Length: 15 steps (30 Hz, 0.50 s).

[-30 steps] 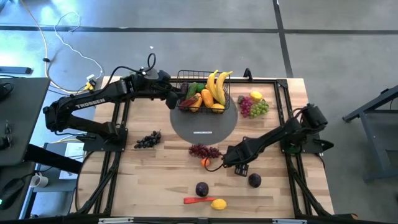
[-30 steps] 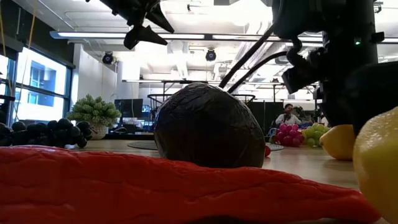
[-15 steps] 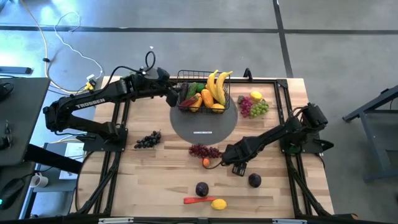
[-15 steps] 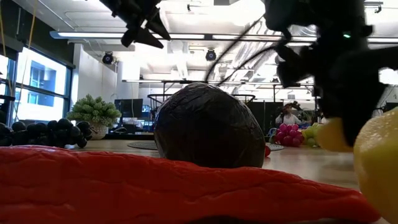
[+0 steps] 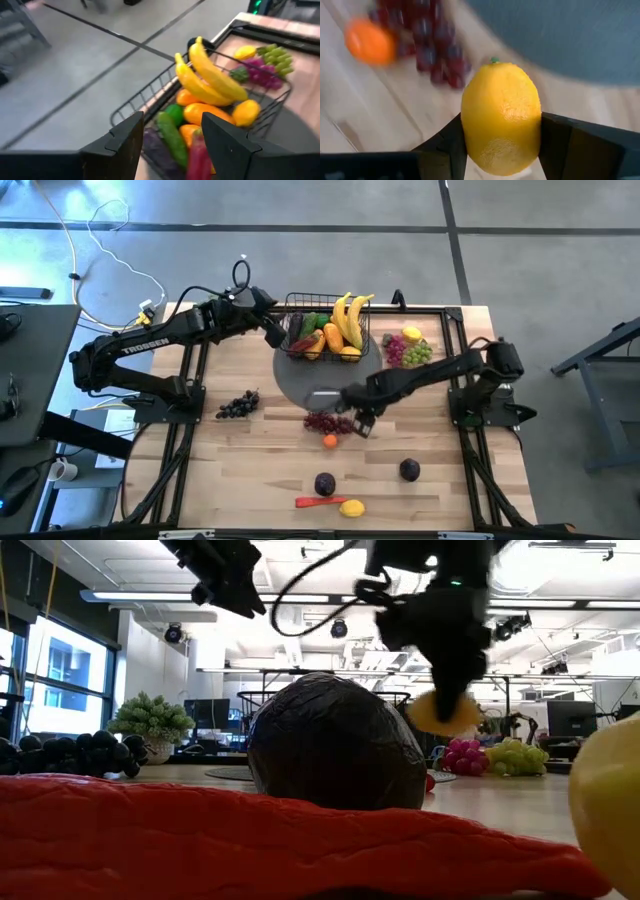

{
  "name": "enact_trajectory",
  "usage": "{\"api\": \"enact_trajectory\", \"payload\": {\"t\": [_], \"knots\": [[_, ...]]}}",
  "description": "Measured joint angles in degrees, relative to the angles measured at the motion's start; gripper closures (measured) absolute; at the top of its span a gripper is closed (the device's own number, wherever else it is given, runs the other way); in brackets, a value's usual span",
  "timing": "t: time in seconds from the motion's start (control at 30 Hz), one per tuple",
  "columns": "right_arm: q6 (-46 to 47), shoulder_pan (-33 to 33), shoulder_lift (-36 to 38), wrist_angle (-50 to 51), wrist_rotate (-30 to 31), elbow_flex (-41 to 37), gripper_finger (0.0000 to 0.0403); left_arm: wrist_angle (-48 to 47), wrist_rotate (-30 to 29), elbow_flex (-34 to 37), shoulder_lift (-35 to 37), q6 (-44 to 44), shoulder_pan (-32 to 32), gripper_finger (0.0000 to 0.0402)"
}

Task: Build produce basket
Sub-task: Put the middle yellow lemon into the black wire basket

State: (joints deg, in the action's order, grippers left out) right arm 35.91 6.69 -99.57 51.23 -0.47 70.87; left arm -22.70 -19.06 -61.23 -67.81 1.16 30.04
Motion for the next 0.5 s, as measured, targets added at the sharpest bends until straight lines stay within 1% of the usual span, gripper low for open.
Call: {"api": "enact_trajectory", "payload": {"t": [0.13,0.27,0.5], "knots": [[-1.77,-3.86,0.00,-0.07,0.00,4.21,0.0249,0.00,-3.06,0.00,0.00,-4.33,0.11,0.0213],[-3.82,-7.37,0.00,-0.49,0.02,8.56,0.0249,0.00,-3.37,0.00,0.00,-6.31,1.19,0.0213],[-6.52,-12.72,0.00,-3.65,1.45,14.01,0.0249,-1.61,1.65,0.00,0.00,-6.34,3.89,0.0213]]}}
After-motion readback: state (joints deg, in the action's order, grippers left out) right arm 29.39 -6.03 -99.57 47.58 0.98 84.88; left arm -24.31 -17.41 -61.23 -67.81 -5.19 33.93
